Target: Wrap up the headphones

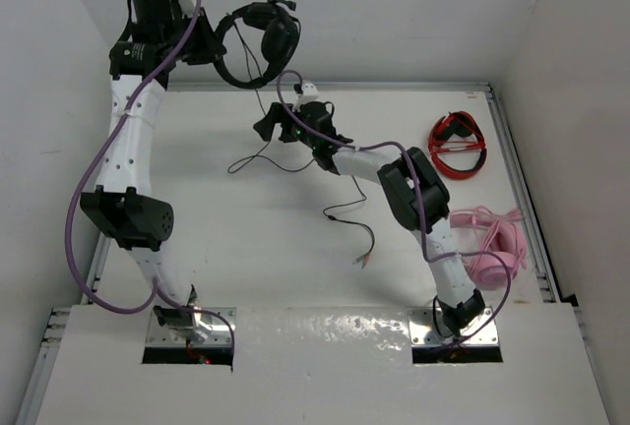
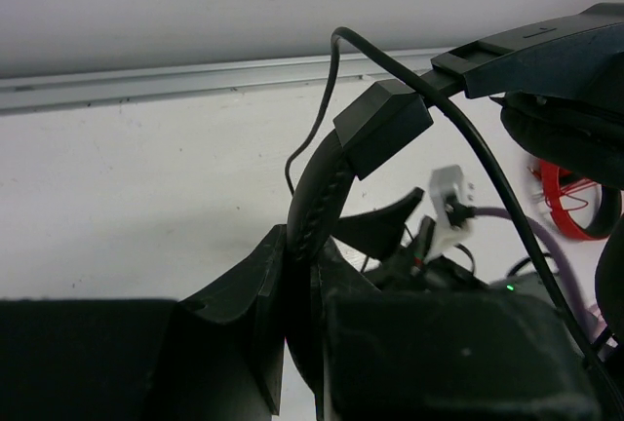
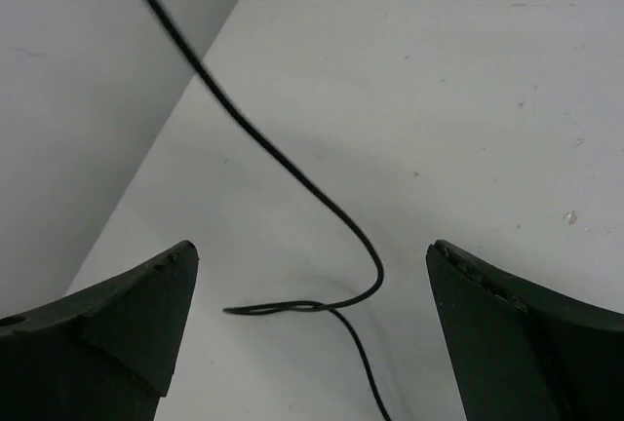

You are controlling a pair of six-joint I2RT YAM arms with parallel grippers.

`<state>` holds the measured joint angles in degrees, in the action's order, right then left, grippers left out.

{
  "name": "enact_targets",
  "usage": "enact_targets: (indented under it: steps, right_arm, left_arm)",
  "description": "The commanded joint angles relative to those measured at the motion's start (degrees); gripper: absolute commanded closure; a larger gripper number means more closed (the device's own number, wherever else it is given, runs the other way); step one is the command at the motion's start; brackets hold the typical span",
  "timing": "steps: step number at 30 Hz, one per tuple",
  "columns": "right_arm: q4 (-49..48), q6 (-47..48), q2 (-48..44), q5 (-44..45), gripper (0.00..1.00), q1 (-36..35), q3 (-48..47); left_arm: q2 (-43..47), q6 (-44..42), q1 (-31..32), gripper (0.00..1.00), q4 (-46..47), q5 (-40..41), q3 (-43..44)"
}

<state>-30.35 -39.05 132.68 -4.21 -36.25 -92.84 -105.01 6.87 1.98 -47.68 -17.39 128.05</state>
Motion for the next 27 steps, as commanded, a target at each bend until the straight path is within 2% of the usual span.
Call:
enact_targets:
  steps: [1,3,4,7,8,9,10,12,13,16,20,22,25,27]
  right_arm:
    - [5.5,-1.5,4.5,5.2,0.03,-0.2,-6.2]
    - [5.2,-1.6,6.5,6.0,0.09,-0.5,-10.1]
    - [5.2,-2.3,9.1,5.7,0.19,-0.6,-12.0]
    - [5.8,-3.9,15.2,4.9,0.26,-1.1,-20.5]
    - [5.7,-4.4,16.5,5.0,0.32,-1.1,-22.3]
    - [5.8,-5.0,17.6,5.5,0.42,-1.1,-25.3]
    - [5.7,-5.4,18.3,6.0,0.65,-1.1,-26.2]
    - [5.4,-6.1,18.1,6.9,0.91,-1.2,-25.7]
    - [5.1,-6.1,16.0,6.9,1.0,-1.2,-24.6]
    - [3.0,-3.3,9.8,1.9,1.0,-1.6,-14.3]
    - [0.5,2.9,-7.6,-2.6,1.0,-4.2,9.9]
    - [-2.7,4.9,-12.9,-3.2,1.0,-4.5,20.9]
    - [0.0,7.5,-20.3,-4.9,1.0,-4.9,27.2]
    - [4.7,11.2,-23.8,-5.9,1.0,-5.6,28.0]
  left_arm:
    - [3.8,-0.2,1.4,1.0,3.7,-1.6,2.9]
    - [3.7,-0.3,1.7,1.0,3.6,-1.9,3.7]
    - [3.3,-0.3,1.8,1.0,3.5,-2.1,4.0]
    - [2.9,0.5,1.8,1.0,3.6,-4.1,4.8]
    - [2.8,0.6,1.8,1.0,3.7,-4.5,4.6]
    - [2.8,0.9,1.7,1.0,3.8,-4.6,4.5]
    - [2.8,1.3,1.7,1.0,3.7,-4.3,4.4]
    - [2.5,1.5,1.6,1.0,3.6,-2.7,3.8]
    - [2.4,2.2,1.5,1.0,3.8,-2.0,3.3]
    - [0.5,4.2,-0.3,1.0,4.7,2.5,2.9]
    - [-3.2,2.7,-2.0,1.0,7.4,10.8,2.9]
    - [-4.2,-0.1,-3.4,1.0,9.3,15.6,2.8]
    - [-5.6,-3.7,-3.7,1.0,12.2,20.6,1.9]
    - [-6.5,-5.9,-3.7,1.0,14.1,24.0,1.8]
